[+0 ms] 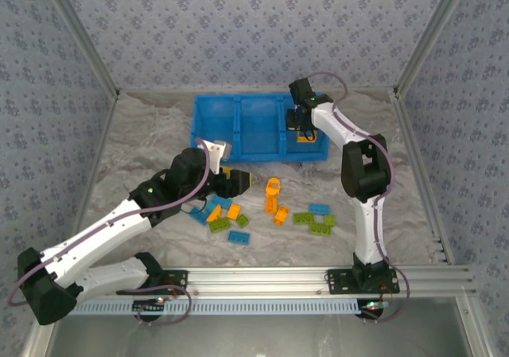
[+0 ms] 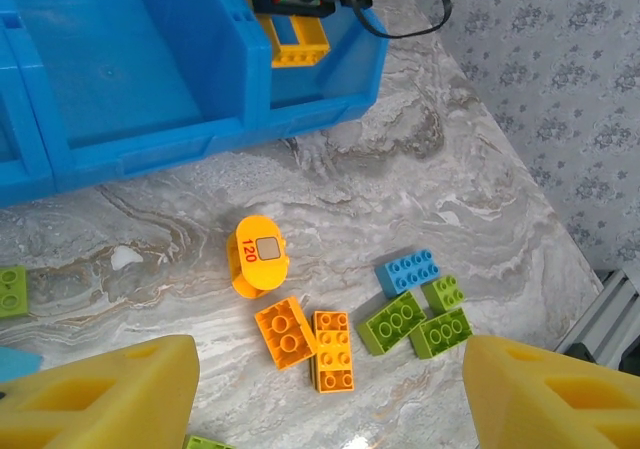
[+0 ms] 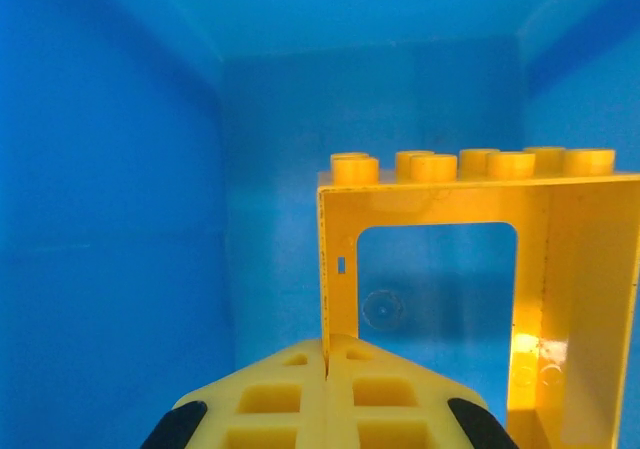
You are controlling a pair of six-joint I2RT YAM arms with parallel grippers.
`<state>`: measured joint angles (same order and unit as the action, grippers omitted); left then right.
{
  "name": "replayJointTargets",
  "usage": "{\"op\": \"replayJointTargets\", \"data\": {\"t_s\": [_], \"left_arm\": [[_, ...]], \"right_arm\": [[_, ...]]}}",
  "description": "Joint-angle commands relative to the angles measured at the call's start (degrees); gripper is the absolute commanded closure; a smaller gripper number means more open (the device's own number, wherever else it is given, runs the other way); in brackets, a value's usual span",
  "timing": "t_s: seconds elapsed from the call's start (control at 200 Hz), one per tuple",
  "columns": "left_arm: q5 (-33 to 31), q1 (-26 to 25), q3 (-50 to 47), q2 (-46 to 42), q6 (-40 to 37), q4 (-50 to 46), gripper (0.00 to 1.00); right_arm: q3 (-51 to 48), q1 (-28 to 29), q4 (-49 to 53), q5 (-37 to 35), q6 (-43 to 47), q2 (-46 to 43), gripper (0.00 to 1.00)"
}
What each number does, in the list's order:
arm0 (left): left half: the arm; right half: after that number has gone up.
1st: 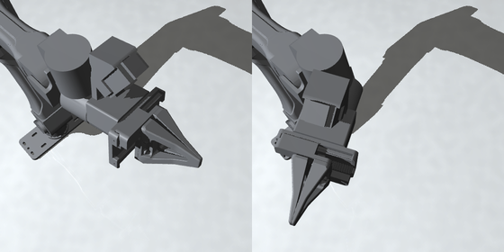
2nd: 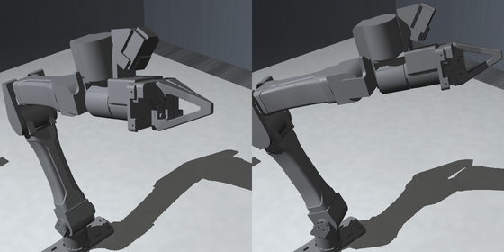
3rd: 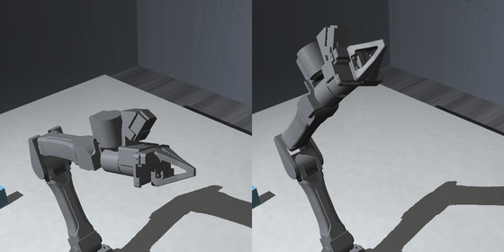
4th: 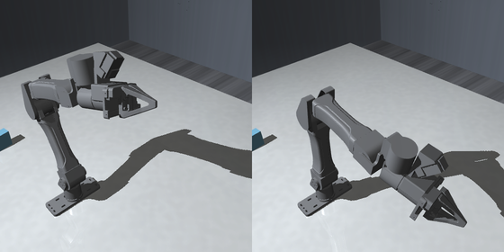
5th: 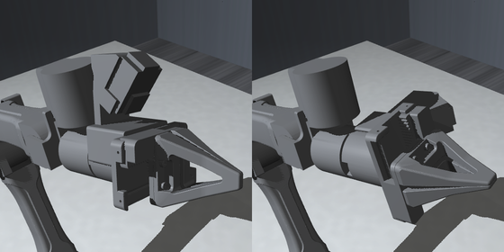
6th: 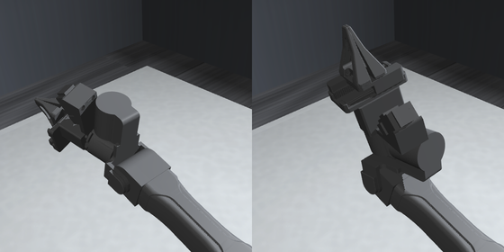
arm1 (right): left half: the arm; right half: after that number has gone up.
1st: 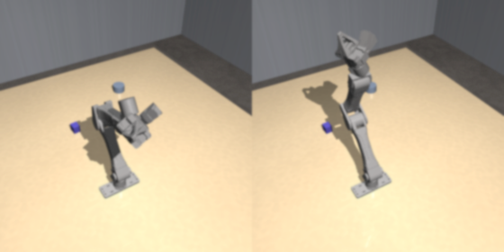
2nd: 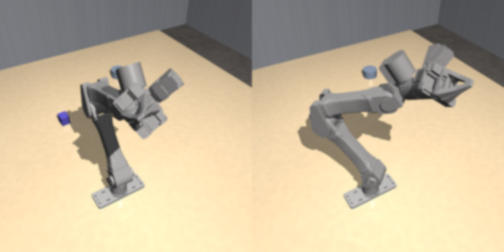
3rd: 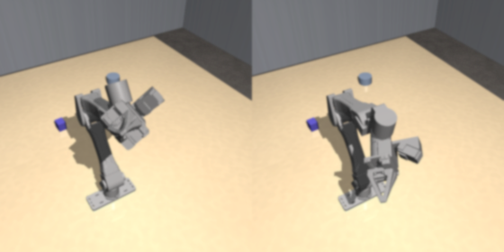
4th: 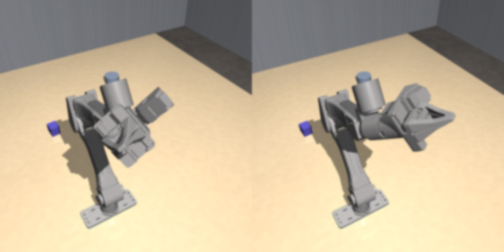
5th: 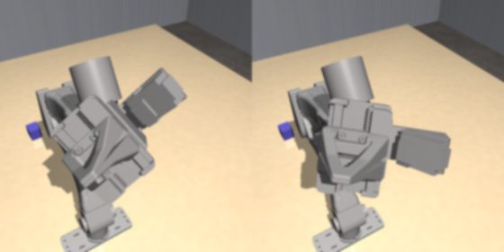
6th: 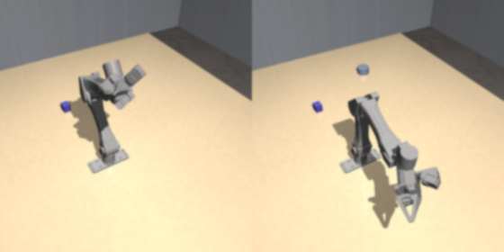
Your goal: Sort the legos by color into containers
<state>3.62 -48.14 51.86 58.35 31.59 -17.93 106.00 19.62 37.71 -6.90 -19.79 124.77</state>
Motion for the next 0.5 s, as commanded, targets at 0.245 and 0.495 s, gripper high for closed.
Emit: {"op": "replayJointTargets", "data": {"t_s": [0.245, 0.495], "left_arm": [[-4.11, -0.73, -1.01, -1.90, 1.56, -3.21, 0.30], [-14.86, 0.03, -1.22, -2.03, 9.60, -14.33, 0.29]], "right_arm": [[-0.30, -0.69, -0.14, -1.02, -1.13, -3.64, 0.71], [-4.03, 0.55, -0.64, -6.05, -2.44, -16.85, 0.68]]}}
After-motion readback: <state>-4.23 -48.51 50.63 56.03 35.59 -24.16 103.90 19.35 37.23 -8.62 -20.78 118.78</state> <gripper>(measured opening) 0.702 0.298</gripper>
